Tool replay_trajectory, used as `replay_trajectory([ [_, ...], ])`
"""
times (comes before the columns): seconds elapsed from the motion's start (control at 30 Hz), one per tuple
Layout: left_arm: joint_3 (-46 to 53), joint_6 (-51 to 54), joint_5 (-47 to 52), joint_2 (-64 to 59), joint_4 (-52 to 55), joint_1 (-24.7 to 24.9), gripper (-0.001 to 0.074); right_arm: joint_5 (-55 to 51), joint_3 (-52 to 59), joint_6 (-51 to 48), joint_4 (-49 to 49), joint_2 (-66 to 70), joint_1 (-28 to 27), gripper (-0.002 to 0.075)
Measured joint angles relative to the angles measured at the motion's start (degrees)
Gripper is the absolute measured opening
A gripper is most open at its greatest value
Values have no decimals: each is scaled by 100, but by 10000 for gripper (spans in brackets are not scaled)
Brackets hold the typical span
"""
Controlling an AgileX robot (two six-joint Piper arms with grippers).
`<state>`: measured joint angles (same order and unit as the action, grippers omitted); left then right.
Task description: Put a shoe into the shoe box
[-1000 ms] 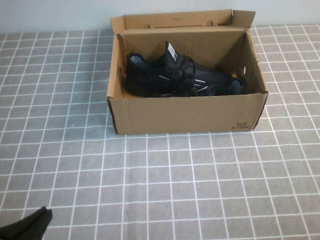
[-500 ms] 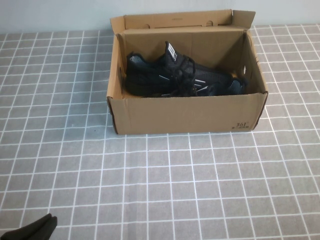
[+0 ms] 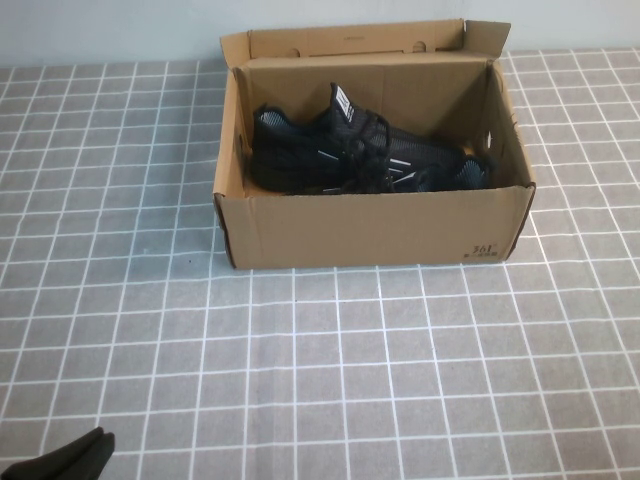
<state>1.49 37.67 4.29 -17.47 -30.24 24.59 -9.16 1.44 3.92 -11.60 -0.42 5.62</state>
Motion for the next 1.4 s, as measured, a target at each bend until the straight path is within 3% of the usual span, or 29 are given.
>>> replay_trajectory([
  [0.37, 0, 0, 0, 0, 0, 0, 0, -1045, 0, -822, 23, 0, -138, -16],
  [1.4, 0, -81, -210, 78, 357, -9, -1, -1124, 0, -843, 23, 0, -138, -16],
])
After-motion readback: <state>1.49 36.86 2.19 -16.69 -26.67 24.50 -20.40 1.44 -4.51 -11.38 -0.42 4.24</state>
